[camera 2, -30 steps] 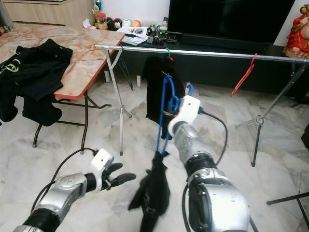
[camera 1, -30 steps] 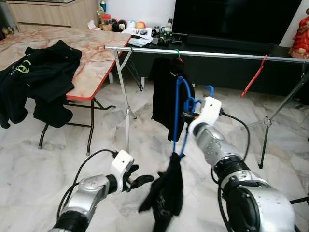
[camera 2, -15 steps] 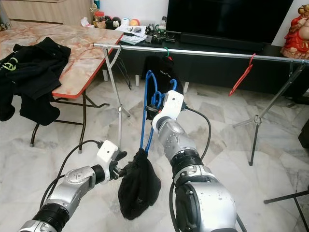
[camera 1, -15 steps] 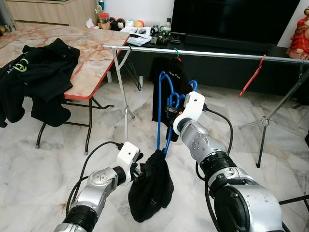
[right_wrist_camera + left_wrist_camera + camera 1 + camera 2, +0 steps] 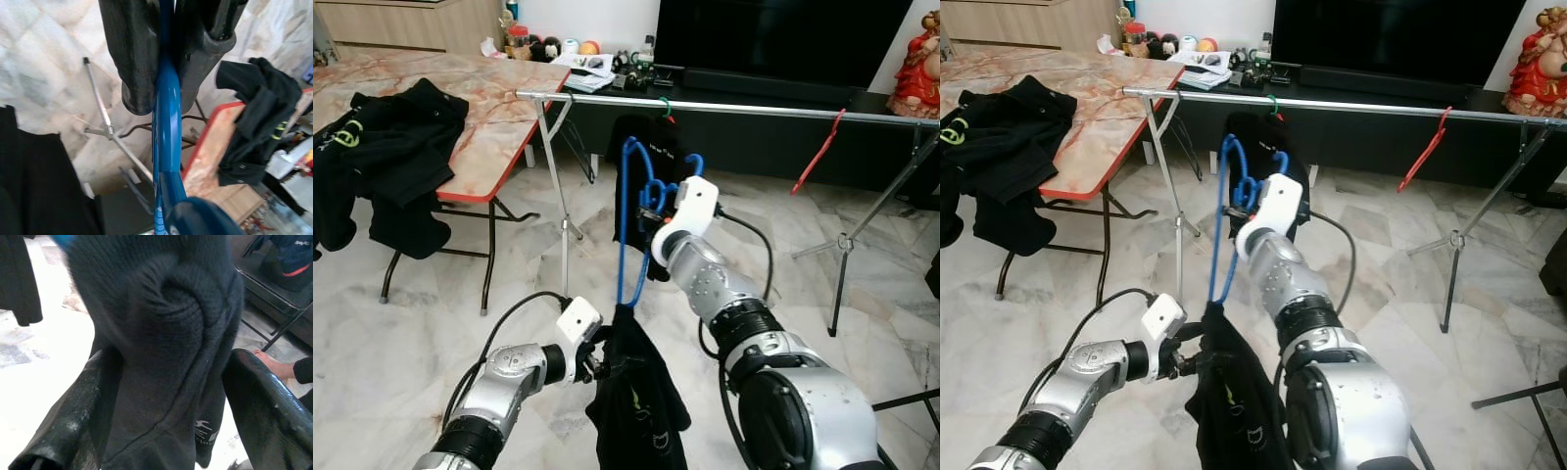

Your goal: Hang hanger

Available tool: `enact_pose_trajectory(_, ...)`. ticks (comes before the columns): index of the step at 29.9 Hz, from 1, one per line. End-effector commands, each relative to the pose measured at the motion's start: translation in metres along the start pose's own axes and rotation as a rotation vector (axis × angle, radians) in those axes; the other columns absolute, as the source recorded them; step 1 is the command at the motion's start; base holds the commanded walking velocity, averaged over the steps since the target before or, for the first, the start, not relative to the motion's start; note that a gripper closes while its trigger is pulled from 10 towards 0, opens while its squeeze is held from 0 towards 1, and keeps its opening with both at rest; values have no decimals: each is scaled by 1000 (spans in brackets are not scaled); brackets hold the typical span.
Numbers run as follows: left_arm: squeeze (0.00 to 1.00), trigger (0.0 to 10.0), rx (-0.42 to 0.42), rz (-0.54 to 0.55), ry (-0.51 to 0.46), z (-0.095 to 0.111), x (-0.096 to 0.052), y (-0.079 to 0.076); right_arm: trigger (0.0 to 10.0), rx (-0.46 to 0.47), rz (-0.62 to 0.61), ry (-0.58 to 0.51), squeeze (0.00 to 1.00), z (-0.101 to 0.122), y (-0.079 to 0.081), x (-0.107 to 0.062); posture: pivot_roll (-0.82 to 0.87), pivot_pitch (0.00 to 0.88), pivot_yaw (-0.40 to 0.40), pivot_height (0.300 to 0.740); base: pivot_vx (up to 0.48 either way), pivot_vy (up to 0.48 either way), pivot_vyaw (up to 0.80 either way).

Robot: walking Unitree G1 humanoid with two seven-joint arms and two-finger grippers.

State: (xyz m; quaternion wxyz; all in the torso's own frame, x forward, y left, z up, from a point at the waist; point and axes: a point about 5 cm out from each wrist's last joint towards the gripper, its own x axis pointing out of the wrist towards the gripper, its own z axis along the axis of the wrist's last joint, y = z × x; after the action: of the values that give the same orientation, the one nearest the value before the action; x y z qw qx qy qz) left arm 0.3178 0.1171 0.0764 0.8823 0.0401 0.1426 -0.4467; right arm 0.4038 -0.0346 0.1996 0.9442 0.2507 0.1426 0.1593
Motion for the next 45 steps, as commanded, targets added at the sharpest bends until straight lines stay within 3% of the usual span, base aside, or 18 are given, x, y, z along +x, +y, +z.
enact_pose_trajectory(1, 0, 10000, 22, 4, -5, 2, 2, -1, 10000, 12, 50, -48, 0, 17, 17, 0, 74, 35, -77, 740, 0, 0, 0)
enact_pose_trajectory(6, 0, 10000, 12, 42, 0, 3, 8, 1, 10000, 19, 76, -49, 0, 18, 27, 1, 69, 32, -80, 740, 0, 0, 0)
enact_pose_trajectory(7, 0, 4627, 3, 46, -7, 4, 8, 0, 10000, 20, 76, -51, 0, 19, 27, 1, 69, 31, -80, 740, 0, 0, 0)
enact_pose_trajectory(8, 0, 0, -8, 49, -15, 4, 8, 0, 10000, 19, 75, -53, 0, 20, 26, 1, 69, 31, -80, 740, 0, 0, 0)
enact_pose_trajectory(19, 0, 0, -22, 47, 3, -4, 3, 2, 10000, -3, 0, -83, 0, 28, 5, -1, 71, 30, -82, 740, 0, 0, 0)
enact_pose_trajectory(45, 0, 0, -61, 63, -30, -6, 4, 4, 10000, 8, -20, -75, 0, 23, 0, -2, 71, 29, -81, 740, 0, 0, 0)
